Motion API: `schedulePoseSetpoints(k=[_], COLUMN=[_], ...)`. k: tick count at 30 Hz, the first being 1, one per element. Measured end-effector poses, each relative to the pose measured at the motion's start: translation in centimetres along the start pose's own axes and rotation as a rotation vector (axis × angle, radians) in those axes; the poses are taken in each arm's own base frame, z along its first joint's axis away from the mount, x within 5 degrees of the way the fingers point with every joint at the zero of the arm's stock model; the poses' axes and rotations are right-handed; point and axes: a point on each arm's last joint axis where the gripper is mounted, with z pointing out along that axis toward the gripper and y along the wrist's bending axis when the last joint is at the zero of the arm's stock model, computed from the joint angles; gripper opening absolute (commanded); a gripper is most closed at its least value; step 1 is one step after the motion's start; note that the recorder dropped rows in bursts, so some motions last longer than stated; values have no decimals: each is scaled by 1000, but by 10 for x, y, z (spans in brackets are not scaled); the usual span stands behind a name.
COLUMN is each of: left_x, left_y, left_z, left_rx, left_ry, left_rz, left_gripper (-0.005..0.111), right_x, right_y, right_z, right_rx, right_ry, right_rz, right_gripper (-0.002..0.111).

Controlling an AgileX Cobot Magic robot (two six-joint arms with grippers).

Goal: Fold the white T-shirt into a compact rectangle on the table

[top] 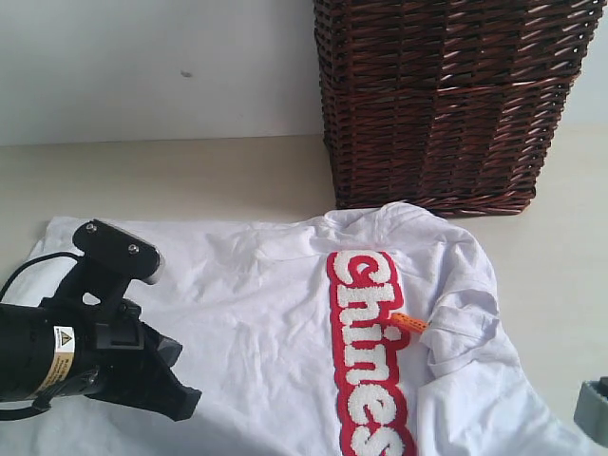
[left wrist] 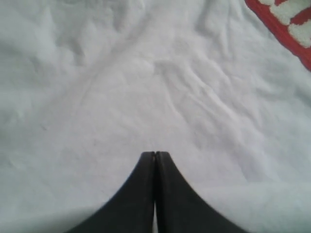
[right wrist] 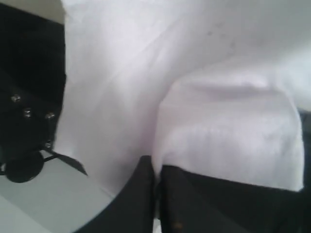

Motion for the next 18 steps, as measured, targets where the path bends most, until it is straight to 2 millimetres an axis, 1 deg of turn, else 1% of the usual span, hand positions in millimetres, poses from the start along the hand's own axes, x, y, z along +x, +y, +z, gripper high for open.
schedulePoseSetpoints(k=[4, 6, 11, 16, 18], left_x=[-2, -3, -3, -3, -3], left_y=[0, 0, 0, 0, 0], left_z=[0, 0, 0, 0, 0], left_rx=[0, 1, 1, 1, 1], left_ry=[-6, -8, -8, -8, -8], left_rz=[0, 0, 0, 0, 0], left_gripper=[0, 0, 0, 0, 0], right_x=[-3, -7, -4, -9, -13], right_y=[9, 9, -1, -3, -2], right_z=[2, 3, 16, 23, 25], right_rx=[-113, -119, -54, -42, -56], right_ry=[-44, -47, 105, 179, 197], right_rz=[-42, -39, 41, 75, 51], right_gripper=[0, 0, 0, 0, 0])
